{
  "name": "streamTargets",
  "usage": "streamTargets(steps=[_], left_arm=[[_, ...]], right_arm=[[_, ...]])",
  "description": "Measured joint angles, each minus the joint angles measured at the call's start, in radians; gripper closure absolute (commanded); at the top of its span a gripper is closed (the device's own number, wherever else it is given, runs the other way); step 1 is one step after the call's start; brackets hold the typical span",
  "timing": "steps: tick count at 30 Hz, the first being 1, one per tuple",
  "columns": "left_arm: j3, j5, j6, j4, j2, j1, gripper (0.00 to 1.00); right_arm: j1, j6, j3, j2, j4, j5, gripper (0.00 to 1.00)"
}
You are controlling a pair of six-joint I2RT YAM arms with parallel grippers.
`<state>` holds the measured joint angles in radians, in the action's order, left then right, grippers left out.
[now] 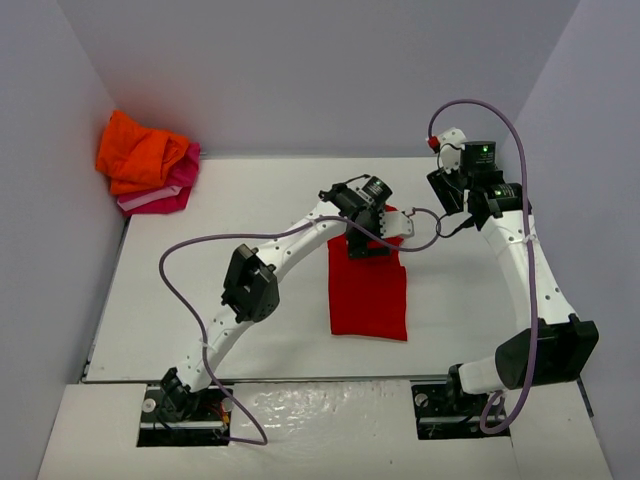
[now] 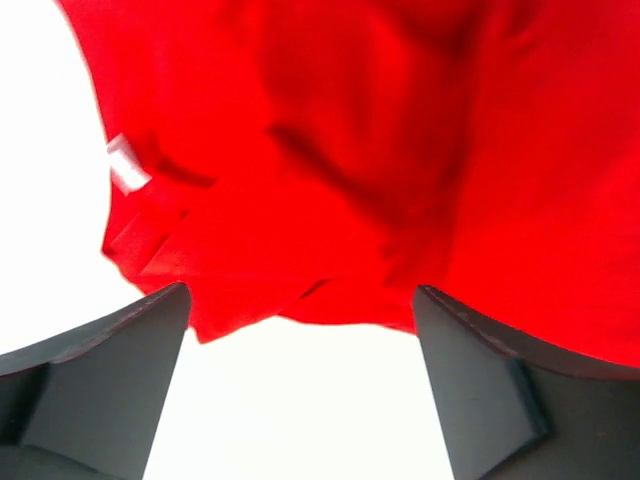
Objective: Fold and stack the t-shirts
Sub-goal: Fold the folded rectangular tshirt in 1/3 of the way, then grab one side of the 2/3 rectangular tshirt with left arm
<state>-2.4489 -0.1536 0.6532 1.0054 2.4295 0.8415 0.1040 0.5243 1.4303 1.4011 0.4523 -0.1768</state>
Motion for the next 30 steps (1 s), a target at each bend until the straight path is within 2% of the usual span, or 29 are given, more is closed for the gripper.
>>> streamTargets(steps=[2, 7, 9, 14, 20, 30], left_arm=[[0.019, 0.008, -0.009, -0.018, -0.010, -0.018, 0.29], [0.180, 0.008, -0.025, -0.037, -0.103, -0.006, 0.30], [0.290, 0.008, -0.028, -0.058, -0.173, 0.031, 0.26], [0.506, 0.001, -0.042, -0.072, -0.321, 0.181, 0.24], [0.654, -0.018, -0.092, -0.113, -0.357, 0.300, 0.24], [0.765, 0.014, -0.158, -0.199, -0.353, 0.313, 0.24]], right_arm=[[-0.002, 0.000, -0.004, -0.003, -0.006, -0.004, 0.28], [-0.015, 0.000, -0.025, -0.010, -0.021, -0.017, 0.28], [-0.023, 0.000, -0.039, -0.018, -0.026, -0.019, 0.28], [-0.044, 0.000, -0.069, -0.052, -0.030, -0.023, 0.26], [-0.067, 0.002, -0.069, -0.078, -0.038, -0.036, 0.22], [-0.184, -0.011, -0.069, -0.106, -0.054, -0.058, 0.21]])
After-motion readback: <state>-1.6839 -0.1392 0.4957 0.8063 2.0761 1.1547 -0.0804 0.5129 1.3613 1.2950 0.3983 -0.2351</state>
